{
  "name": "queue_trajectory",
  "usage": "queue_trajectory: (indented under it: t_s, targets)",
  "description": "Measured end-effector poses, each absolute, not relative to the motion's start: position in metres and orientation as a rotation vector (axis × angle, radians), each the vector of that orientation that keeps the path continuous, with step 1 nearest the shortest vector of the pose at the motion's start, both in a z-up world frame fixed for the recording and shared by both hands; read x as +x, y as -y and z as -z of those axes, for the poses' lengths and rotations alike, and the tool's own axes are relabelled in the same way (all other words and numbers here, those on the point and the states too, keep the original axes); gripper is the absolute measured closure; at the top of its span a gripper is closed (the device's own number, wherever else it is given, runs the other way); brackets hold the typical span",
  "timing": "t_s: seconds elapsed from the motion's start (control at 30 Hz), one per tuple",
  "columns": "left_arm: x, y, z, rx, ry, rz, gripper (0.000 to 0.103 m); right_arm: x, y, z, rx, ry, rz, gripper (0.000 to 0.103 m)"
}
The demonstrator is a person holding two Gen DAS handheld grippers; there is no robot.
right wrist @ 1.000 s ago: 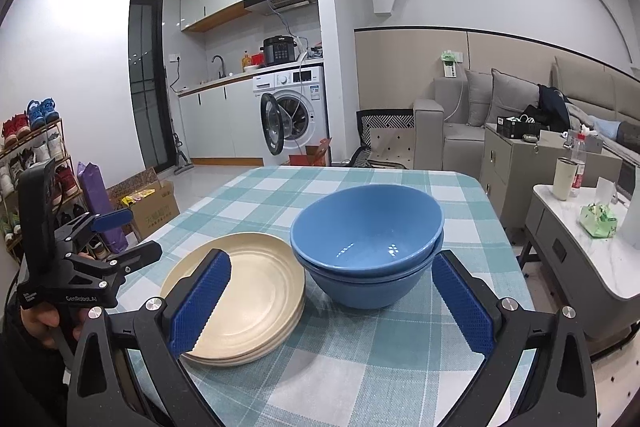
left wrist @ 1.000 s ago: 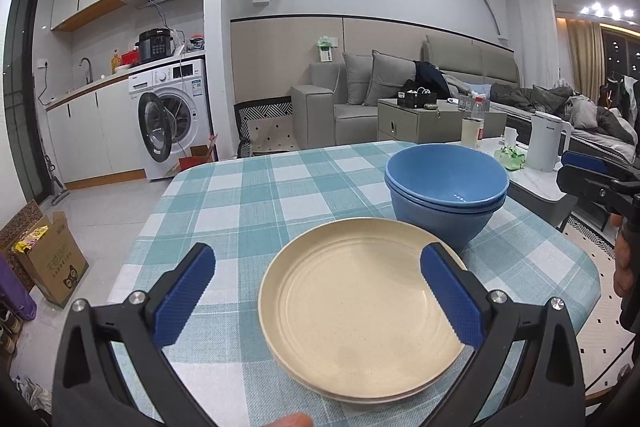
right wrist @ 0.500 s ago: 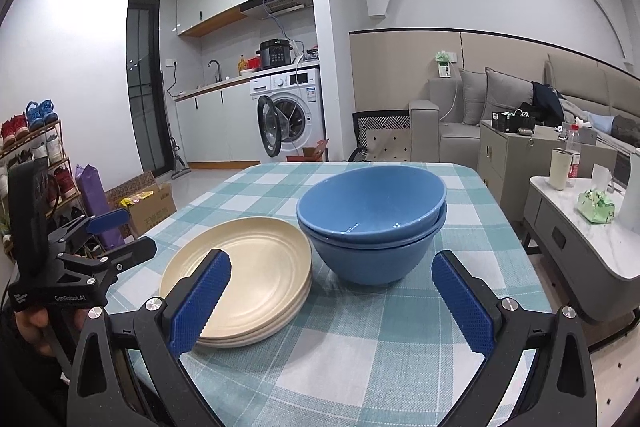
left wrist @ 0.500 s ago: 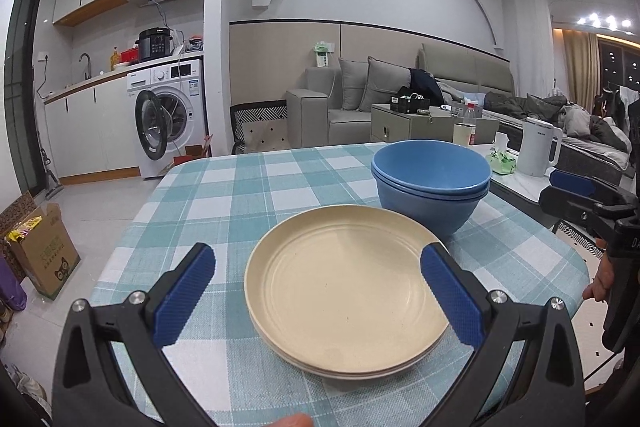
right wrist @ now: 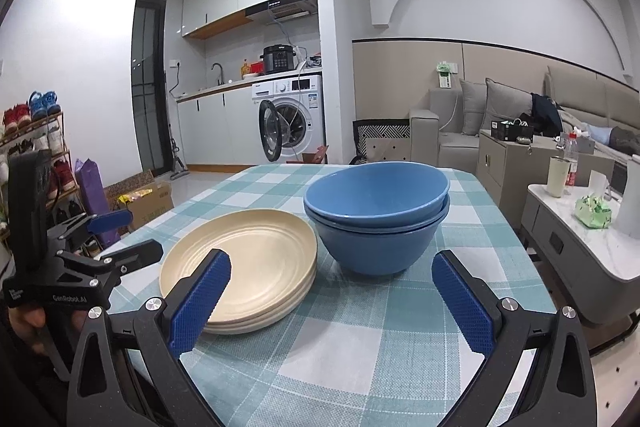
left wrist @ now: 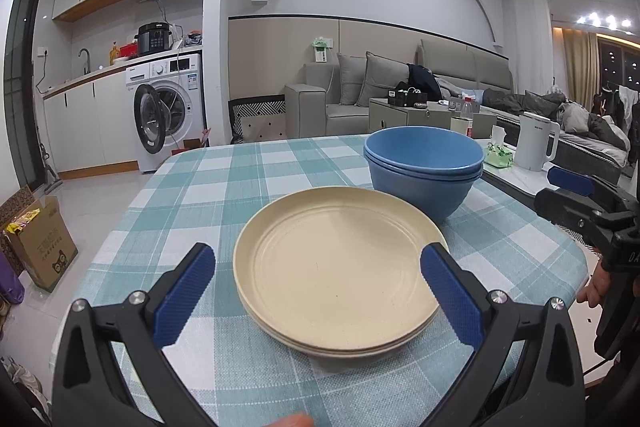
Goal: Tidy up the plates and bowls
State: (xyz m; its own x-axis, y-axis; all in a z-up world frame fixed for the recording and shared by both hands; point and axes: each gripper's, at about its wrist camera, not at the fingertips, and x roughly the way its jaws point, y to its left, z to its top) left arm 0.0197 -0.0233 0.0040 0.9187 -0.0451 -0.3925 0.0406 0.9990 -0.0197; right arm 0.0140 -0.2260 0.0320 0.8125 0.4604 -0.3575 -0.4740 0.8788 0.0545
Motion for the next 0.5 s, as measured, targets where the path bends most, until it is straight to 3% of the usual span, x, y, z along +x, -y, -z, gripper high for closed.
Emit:
queue_trajectory:
  t_s: [0.5]
  targets:
    - [0.014, 0.027, 0.002, -0.002, -0.389, 0.047, 0.000, 0.002, 0.218, -0.027, -0.062, -0.363, -0.532, 0.001]
